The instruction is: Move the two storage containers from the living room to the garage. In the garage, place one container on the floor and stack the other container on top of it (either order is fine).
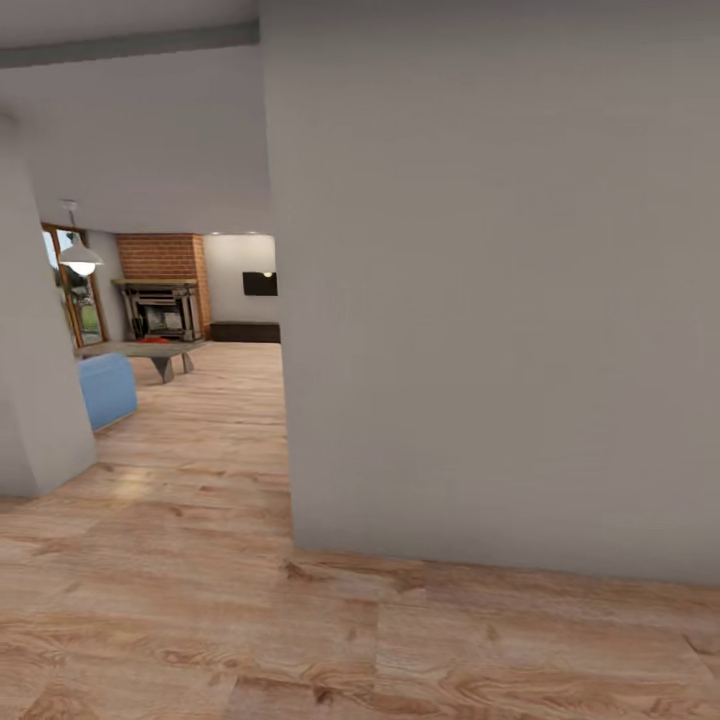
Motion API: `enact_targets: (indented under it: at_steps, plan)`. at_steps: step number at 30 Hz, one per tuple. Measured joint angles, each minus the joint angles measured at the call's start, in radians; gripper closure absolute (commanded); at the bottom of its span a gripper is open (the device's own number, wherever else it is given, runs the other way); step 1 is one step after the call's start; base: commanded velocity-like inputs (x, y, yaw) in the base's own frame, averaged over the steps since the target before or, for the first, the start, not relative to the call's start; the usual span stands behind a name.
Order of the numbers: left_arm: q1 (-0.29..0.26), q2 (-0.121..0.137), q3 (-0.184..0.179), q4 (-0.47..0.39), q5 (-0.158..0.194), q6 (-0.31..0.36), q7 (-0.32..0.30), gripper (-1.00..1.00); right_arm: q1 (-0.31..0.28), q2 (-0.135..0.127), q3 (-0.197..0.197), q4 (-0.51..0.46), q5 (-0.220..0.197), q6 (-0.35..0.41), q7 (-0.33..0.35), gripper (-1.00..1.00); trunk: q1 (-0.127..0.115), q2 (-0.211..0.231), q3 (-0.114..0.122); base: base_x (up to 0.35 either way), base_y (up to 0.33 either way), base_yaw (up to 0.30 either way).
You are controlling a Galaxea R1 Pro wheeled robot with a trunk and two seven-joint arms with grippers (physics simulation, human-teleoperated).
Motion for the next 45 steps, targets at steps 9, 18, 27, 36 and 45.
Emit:
enact_targets:
  at_steps: [9, 18, 27, 36, 45]
  plan:
    - [0.000, 0.000, 0.000, 0.000, 0.000, 0.000, 0.000, -1.00, 0.000, 0.000, 0.000, 0.000, 0.000, 0.000, 0.000, -1.00, 0.000, 0.000, 0.000, 0.341, 0.000, 0.283]
    - [0.000, 0.000, 0.000, 0.000, 0.000, 0.000, 0.000, -1.00, 0.000, 0.000, 0.000, 0.000, 0.001, 0.000, 0.000, -1.00, 0.000, 0.000, 0.000, 0.337, 0.000, 0.284]
    - [0.000, 0.000, 0.000, 0.000, 0.000, 0.000, 0.000, -1.00, 0.000, 0.000, 0.000, 0.000, 0.001, 0.000, 0.000, -1.00, 0.000, 0.000, 0.000, 0.309, 0.000, 0.285]
    - [0.000, 0.000, 0.000, 0.000, 0.000, 0.000, 0.000, -1.00, 0.000, 0.000, 0.000, 0.000, 0.001, 0.000, 0.000, -1.00, 0.000, 0.000, 0.000, 0.307, 0.000, 0.285]
    - [0.000, 0.000, 0.000, 0.000, 0.000, 0.001, 0.000, -1.00, 0.000, 0.000, 0.000, 0.000, 0.003, 0.000, 0.000, -1.00, 0.000, 0.000, 0.000, 0.312, 0.000, 0.285]
